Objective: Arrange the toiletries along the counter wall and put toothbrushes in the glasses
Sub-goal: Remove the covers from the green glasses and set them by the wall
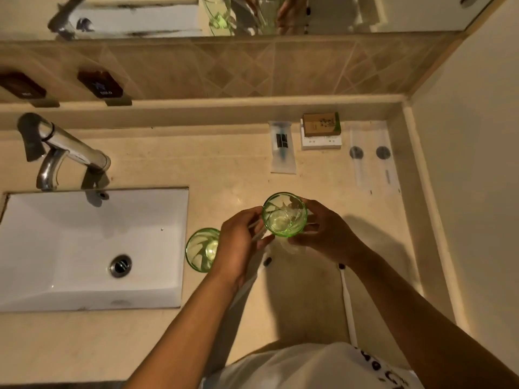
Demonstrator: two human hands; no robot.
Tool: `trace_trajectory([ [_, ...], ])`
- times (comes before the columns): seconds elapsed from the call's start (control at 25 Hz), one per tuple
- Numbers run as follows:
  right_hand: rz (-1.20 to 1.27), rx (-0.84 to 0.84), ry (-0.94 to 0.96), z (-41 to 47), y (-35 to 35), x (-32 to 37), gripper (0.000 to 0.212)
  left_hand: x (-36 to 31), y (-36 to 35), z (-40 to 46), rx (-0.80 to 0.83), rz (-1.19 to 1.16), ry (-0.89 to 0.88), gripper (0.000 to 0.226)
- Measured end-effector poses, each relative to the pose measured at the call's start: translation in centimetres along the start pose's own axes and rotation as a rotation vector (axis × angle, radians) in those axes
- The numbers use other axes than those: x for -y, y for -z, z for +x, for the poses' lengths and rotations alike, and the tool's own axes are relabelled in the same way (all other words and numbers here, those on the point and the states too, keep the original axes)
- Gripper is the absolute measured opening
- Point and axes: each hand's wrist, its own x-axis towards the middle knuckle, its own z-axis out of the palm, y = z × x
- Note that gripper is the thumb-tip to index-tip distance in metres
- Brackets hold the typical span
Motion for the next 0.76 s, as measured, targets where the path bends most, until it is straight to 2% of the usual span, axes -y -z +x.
trace_trajectory([
  [0.12,0.061,-0.090,0.058,3.9,0.0,2.8,0.088,-4.6,0.7,2.8,-0.015,-0.031,-0.098,0.027],
  [0.28,0.059,-0.214,0.103,10.2,-0.9,6.0,0.081,-8.1,1.3,7.9,-0.027,0.140,-0.205,0.053],
  [0.48,0.070,-0.299,0.086,16.1,-2.0,7.7,0.075,-10.1,1.7,13.7,-0.012,0.248,-0.319,0.053],
  [0.64,0.131,-0.319,0.080,18.9,-2.7,7.7,0.069,-10.7,2.0,16.7,0.003,0.217,-0.337,0.052],
  [0.76,0.081,-0.333,0.059,20.3,-3.3,7.7,0.073,-10.6,2.2,18.3,0.025,0.174,-0.327,0.049],
])
